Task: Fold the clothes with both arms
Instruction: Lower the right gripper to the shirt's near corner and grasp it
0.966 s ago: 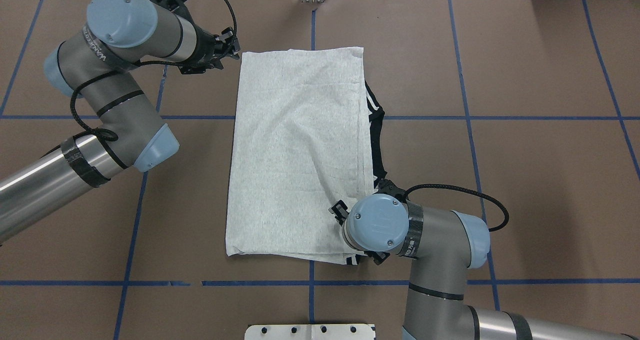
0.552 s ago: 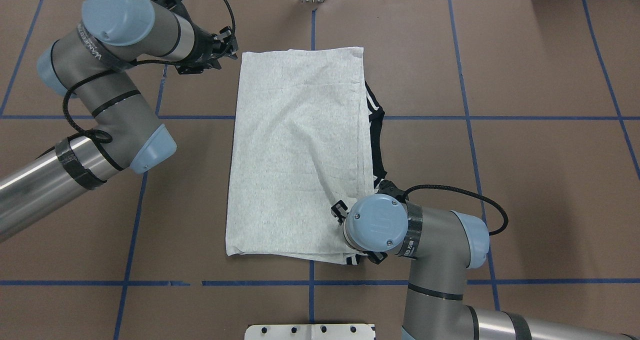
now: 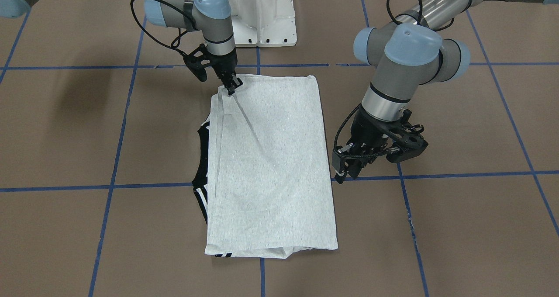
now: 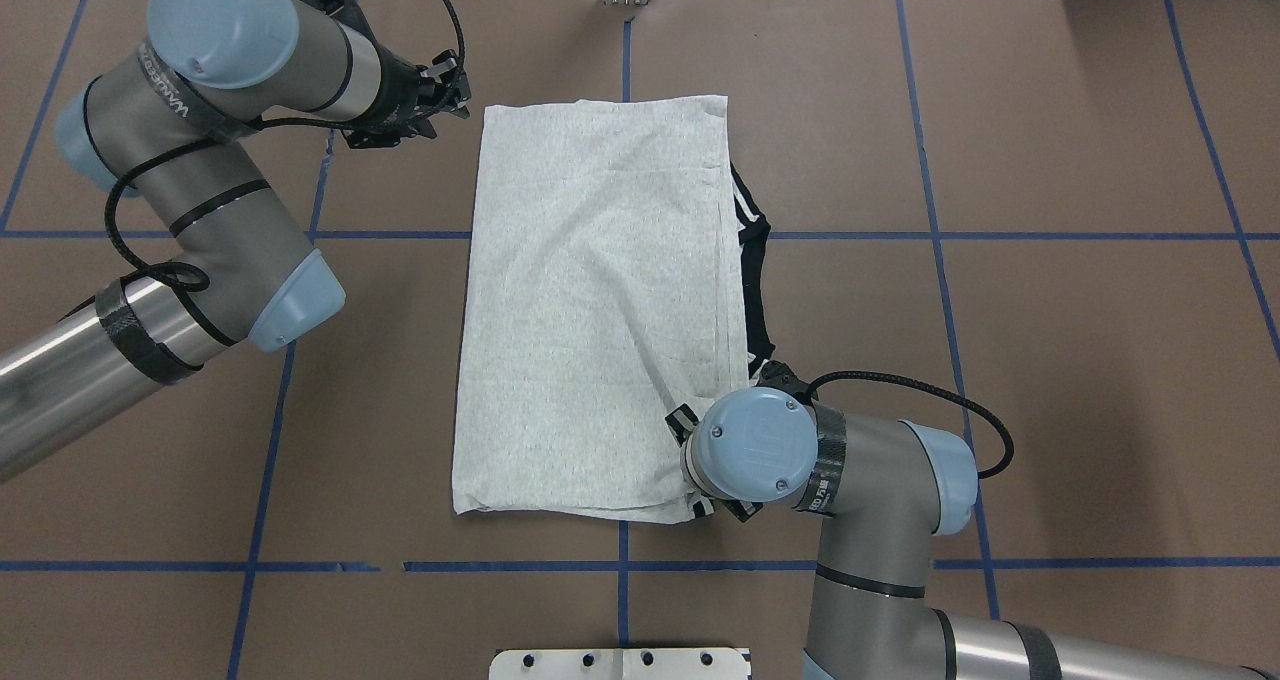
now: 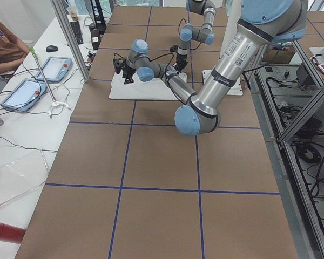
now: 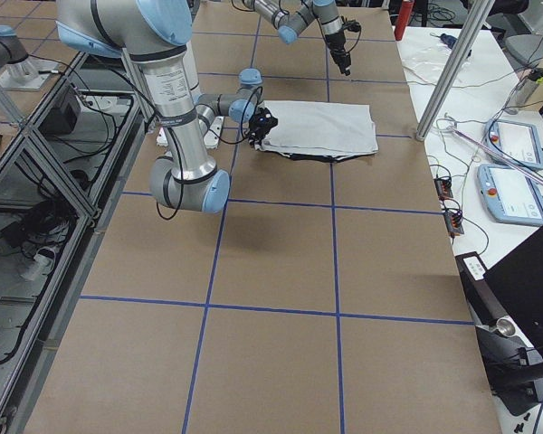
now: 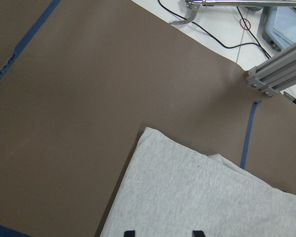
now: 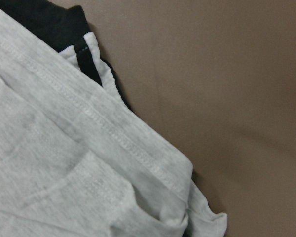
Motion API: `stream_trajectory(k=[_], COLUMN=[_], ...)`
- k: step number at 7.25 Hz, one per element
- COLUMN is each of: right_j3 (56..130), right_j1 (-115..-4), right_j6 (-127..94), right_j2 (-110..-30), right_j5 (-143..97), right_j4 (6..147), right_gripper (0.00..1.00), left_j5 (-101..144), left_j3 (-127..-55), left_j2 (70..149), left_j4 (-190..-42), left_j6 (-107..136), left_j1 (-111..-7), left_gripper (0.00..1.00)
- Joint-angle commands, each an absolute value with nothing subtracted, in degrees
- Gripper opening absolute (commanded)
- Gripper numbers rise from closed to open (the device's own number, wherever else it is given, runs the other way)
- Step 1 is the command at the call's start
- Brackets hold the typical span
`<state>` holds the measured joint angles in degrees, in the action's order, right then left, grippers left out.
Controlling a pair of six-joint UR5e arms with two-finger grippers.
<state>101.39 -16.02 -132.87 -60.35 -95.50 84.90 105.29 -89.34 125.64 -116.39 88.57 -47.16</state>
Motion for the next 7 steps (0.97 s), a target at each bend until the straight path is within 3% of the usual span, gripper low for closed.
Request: stream_trajectory(k=[1, 5, 7], right_j3=[101.7, 108.3, 110.0], right_j1=[-17.4, -19.0, -19.0], right_j6=[-133.7, -133.7, -133.8], right_j2=[-60.2, -63.4, -64.8], right_j5=[-95.6, -96.2, -96.2], right_j4=[82.7, 83.2, 83.2], right_gripper=[0.00, 0.00, 0.00], left_j5=[105.3, 104.9, 99.7], left_j3=[-89.7, -92.1, -100.5], left_j2=[125.5, 122.5, 117.4], left_j4=[-116.2, -116.8, -116.7], left_j6=[88.7, 93.7, 101.7], left_j1=[-47.2, -45.4, -37.7], left_gripper=[0.49, 0.50, 0.50])
